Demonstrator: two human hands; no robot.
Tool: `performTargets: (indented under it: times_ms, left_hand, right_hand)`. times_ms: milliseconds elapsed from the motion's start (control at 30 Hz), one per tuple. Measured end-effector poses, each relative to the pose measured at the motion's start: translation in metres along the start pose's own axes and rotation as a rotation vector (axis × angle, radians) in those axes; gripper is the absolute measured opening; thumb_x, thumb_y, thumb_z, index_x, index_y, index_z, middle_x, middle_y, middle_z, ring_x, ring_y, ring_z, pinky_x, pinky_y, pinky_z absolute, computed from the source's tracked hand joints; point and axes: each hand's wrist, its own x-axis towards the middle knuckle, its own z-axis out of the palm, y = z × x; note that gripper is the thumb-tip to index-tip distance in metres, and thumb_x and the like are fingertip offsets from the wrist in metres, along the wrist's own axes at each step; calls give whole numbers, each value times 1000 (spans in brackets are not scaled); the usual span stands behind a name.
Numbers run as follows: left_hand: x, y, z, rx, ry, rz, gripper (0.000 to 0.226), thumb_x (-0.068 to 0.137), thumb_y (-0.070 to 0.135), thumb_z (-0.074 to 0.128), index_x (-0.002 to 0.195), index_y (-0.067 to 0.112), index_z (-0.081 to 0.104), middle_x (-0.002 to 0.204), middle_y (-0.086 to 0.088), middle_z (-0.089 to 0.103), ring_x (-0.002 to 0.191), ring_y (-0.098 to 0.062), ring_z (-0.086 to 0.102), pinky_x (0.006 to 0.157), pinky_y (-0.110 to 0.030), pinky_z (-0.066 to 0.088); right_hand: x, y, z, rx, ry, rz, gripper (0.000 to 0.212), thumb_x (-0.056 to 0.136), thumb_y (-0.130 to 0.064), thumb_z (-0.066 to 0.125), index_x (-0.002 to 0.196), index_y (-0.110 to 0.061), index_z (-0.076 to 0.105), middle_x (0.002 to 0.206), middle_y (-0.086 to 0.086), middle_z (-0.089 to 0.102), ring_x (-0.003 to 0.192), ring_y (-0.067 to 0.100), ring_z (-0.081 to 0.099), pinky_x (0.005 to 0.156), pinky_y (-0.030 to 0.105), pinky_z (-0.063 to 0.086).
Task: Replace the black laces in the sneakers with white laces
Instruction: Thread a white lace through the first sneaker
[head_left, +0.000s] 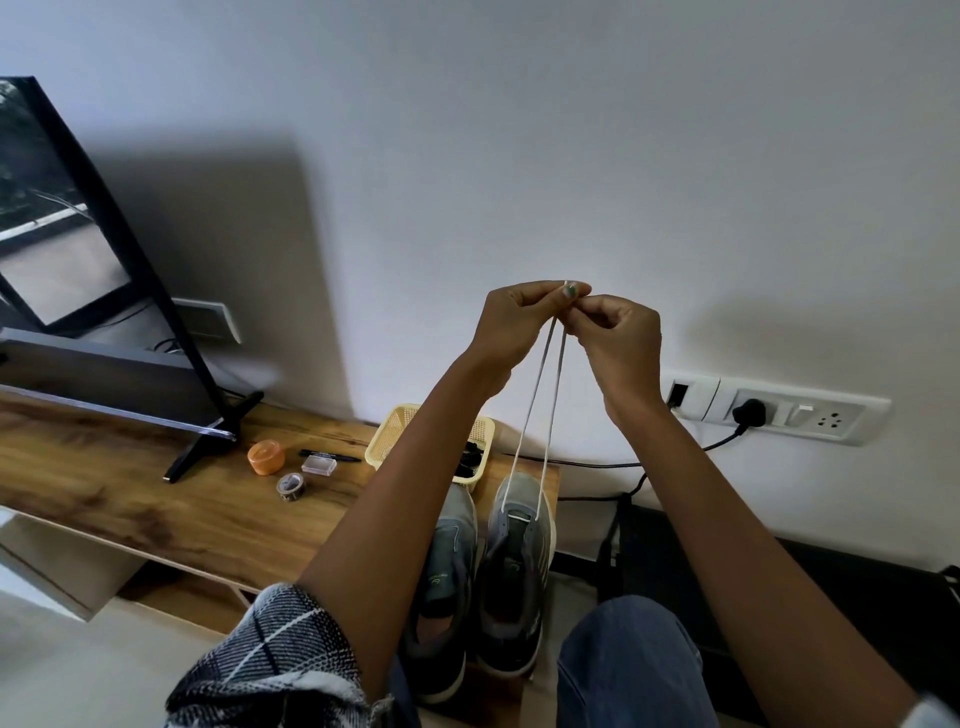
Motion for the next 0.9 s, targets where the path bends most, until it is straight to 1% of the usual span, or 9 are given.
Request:
performTargets:
  times_ms: [167,267,333,367,567,667,733,833,900]
  left_hand:
    - [-2,-1,-1,-10,3,-15,28,96,22,58,118,8,69,105,4,69,83,15,62,64,0,44]
    - [-4,-9,-4,-33,49,-38,27,97,26,55,116,13,69,105,5,71,94,-3,67,75,-15,51]
    - [-7,-17,-7,-64,77,-68,25,99,26,52,114,14,68,103,3,72,91,-11,70,83,-26,53]
    - [-10,-22,-9,-71,92,-78,25,100,25,51,114,13,68,101,1,72,87,-12,70,84,-28,54]
    - [-34,-62,-33,-23,174,-144,25,100,19,49,113,7,67,91,-2,69,71,-8,65,72,-19,55]
    - [-51,-92,-48,105,224,-209,24,100,16,50,110,6,69,85,-2,68,59,-2,60,59,-12,48]
    - [-63,-118,-57,238,235,-266,22,99,15,51,106,8,70,83,-3,69,59,-6,58,56,-14,47]
    - [-83,-158,-64,442,189,-368,22,97,21,55,105,10,72,82,4,70,69,-13,60,69,-27,49]
    - [-96,-180,-62,596,168,-436,22,95,22,58,110,12,70,94,4,70,85,-15,62,79,-28,46]
  right_hand:
    - [0,3,-3,86,-5,33,4,84,-14,71,83,-17,71,76,2,70,73,12,67,70,24,52]
    - [-2,9,-5,114,-1,64,5,85,-10,69,85,-15,70,77,4,70,68,13,67,67,20,51]
    - [-5,14,-5,123,-13,91,4,86,-10,68,87,-13,70,76,4,69,65,12,66,65,20,53]
    - [-7,19,-6,121,-22,109,4,86,-10,68,88,-12,70,75,3,68,64,12,66,65,21,55]
    - [-26,65,-13,93,-123,294,9,87,-6,66,88,-13,70,79,5,65,61,15,66,64,25,57]
    - [-43,97,-16,62,-157,386,9,87,-7,67,83,-14,70,77,5,65,61,14,65,60,22,55]
    - [-55,120,-16,37,-174,451,7,87,-8,66,83,-12,70,74,5,66,58,11,63,56,20,52]
    - [-71,156,-16,-24,-201,529,7,87,-11,67,83,-7,70,67,2,66,57,11,61,56,23,51]
    - [-80,175,-15,-88,-244,566,9,87,-11,68,86,-3,71,65,4,67,56,11,60,58,25,51]
